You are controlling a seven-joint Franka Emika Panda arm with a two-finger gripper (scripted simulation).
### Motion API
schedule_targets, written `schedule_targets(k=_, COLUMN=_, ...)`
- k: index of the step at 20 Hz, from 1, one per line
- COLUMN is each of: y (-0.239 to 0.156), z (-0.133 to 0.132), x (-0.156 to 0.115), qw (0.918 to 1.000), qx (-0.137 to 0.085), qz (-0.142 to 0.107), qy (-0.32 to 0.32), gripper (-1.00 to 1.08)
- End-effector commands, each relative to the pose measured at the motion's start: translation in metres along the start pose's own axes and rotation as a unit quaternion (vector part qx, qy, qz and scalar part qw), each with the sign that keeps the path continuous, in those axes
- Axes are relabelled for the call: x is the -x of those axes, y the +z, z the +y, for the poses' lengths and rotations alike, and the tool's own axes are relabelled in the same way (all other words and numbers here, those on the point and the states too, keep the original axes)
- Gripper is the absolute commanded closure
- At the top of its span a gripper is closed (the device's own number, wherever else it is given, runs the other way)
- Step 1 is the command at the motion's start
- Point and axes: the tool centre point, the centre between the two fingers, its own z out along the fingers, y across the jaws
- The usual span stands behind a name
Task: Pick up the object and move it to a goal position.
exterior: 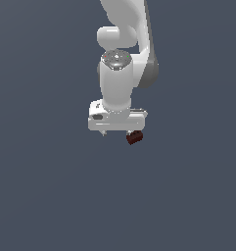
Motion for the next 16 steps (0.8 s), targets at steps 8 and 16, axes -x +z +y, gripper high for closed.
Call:
schedule_targets(k=8, y=0.014, z=0.014, x=0.012, qw=0.9997, qx=0.003, qz=-0.024, qy=-0.002, gripper=-0.92)
schedule_targets(k=16, y=0.016, z=0.014, x=0.013, qw=0.9997, qx=0.003, qz=-0.026, qy=0.0, gripper=-0.92)
